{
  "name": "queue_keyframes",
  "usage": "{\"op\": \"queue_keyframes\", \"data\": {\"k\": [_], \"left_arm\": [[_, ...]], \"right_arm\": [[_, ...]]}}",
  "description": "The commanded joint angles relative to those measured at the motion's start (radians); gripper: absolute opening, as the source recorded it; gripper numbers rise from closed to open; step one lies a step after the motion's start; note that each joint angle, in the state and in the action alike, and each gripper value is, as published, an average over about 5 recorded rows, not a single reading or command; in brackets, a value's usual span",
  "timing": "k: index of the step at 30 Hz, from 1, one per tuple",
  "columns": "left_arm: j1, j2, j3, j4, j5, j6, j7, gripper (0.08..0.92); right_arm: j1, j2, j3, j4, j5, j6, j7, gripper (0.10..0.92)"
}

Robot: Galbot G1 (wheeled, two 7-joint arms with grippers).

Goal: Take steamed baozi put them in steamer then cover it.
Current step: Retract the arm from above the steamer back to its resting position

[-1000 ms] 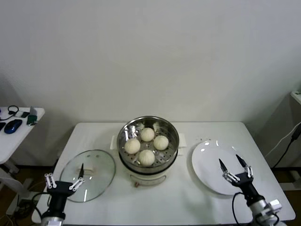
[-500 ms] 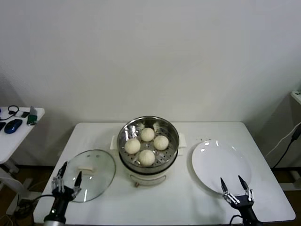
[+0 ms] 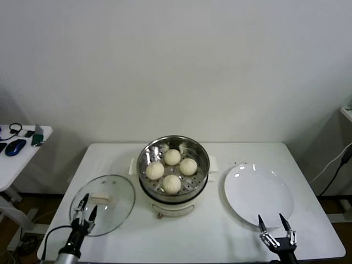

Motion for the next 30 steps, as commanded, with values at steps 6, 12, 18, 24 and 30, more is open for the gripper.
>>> {"op": "queue_keyframes", "data": {"k": [6, 12, 18, 24, 30], "left_arm": [[-0.154, 0.008, 0.025, 0.155, 0.083, 0.019, -0.024, 0.823], [-0.199, 0.008, 0.035, 0.177, 0.096, 0.034, -0.013, 0.823], [-0.227, 0.016, 0.034, 0.226, 0.105, 0.036, -0.010, 0.822], [-0.230, 0.019, 0.035, 0.244, 0.111, 0.026, -0.012, 0.725], [-0.226, 0.010, 0.038, 0.255, 0.124, 0.019, -0.017, 0.551]], "right_arm": [[-0.014, 0.023, 0.006, 0.000, -0.002, 0.011, 0.003, 0.823], [-0.009, 0.025, 0.020, 0.003, -0.001, 0.010, 0.004, 0.823], [-0.010, 0.028, 0.022, 0.008, -0.004, 0.011, 0.002, 0.823], [-0.005, 0.030, 0.022, 0.007, -0.004, 0.009, 0.000, 0.823], [0.004, 0.030, 0.023, 0.006, -0.005, 0.006, 0.000, 0.823]]}}
